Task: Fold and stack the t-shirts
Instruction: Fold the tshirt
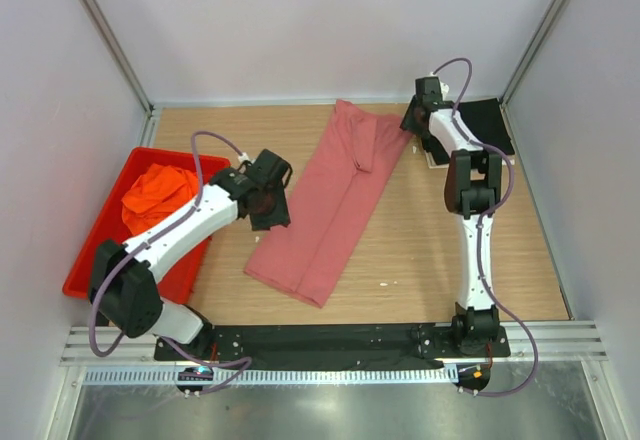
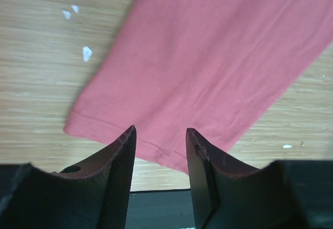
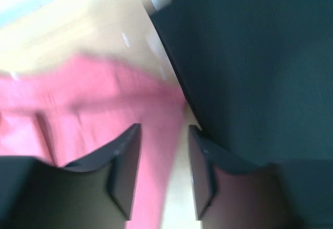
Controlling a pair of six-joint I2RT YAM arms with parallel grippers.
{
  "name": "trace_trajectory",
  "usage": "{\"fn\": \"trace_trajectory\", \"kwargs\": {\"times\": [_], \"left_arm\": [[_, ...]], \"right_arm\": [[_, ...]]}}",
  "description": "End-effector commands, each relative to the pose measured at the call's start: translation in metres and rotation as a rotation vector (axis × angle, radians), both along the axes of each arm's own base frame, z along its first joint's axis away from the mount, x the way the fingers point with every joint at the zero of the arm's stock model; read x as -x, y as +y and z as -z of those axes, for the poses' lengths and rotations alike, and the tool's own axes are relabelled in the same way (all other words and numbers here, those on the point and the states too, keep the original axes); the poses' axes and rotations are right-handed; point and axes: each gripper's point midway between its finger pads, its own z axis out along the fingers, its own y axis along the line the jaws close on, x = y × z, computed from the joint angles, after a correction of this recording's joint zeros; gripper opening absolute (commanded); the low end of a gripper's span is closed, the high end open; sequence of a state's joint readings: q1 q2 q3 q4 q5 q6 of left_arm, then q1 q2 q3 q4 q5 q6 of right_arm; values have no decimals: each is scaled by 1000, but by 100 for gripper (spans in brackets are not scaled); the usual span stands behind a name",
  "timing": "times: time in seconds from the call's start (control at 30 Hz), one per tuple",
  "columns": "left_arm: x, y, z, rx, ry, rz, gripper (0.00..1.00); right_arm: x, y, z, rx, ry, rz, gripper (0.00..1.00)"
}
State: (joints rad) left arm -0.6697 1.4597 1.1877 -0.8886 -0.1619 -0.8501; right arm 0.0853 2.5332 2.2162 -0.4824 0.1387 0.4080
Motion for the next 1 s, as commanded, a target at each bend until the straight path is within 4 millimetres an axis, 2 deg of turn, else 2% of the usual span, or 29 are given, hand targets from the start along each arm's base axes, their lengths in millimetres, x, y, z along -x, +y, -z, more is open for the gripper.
{"fn": "trace_trajectory", "kwargs": {"times": [0.0,0.03,0.07,0.1,0.13,0.17,0.2,0.23,0.27,0.3,0.33,0.37,0.4,0.43,0.47,0.5,0.53,0.57,0.6,0.63,0.67,0.77,0.8,0.83,0.97], "left_arm": [[-12,9,-38,85,-79,92,45],[-19,14,-46,92,-103,81,45],[-24,15,-55,100,-135,80,45],[-32,20,-68,113,-177,68,47],[-37,21,-75,134,-198,61,47],[-42,19,-81,165,-215,58,47],[-44,19,-83,223,-201,59,47],[-51,17,-85,258,-215,56,47],[-53,17,-85,283,-203,48,47],[-53,16,-84,311,-186,48,46],[-56,17,-83,337,-174,46,46],[-58,17,-82,336,-175,48,47],[-59,19,-81,325,-181,47,47],[-58,22,-76,306,-170,49,47],[-59,25,-73,288,-167,45,47],[-58,28,-69,279,-159,42,47],[-58,29,-65,268,-150,44,47],[-56,32,-57,258,-134,42,47],[-56,32,-54,253,-128,44,47],[-55,33,-51,248,-123,46,47],[-54,34,-46,239,-114,49,47],[-53,37,-40,215,-102,57,47],[-53,40,-38,199,-100,54,47],[-50,43,-36,185,-91,54,47],[-46,55,-30,118,-91,59,47]], "right_arm": [[30,-2,-86,-35,-49,69,50],[41,1,-117,-61,-81,76,53],[63,5,-105,-79,-11,77,54],[76,10,-107,-109,8,95,55],[94,24,-138,-125,-29,74,57],[123,28,-115,-108,56,84,58],[141,37,-117,-123,70,99,59],[175,50,-90,-111,154,82,60],[195,61,-111,-146,118,59,60],[212,69,-108,-163,132,47,60],[242,72,-80,-180,205,78,61],[257,89,-99,-222,148,38,61],[272,97,-94,-253,159,23,60],[296,99,-75,-278,205,55,60],[309,112,-74,-300,199,33,59],[321,120,-85,-343,164,20,58],[339,122,-71,-343,193,24,58],[346,129,-71,-388,188,58,58],[360,146,-79,-414,162,11,58],[372,151,-68,-414,178,7,58],[384,170,-68,-447,180,-15,58],[402,188,-49,-418,219,-29,58],[413,200,-44,-405,238,-74,57],[416,205,-33,-364,259,-76,57],[432,220,-16,-301,286,-102,57]]}}
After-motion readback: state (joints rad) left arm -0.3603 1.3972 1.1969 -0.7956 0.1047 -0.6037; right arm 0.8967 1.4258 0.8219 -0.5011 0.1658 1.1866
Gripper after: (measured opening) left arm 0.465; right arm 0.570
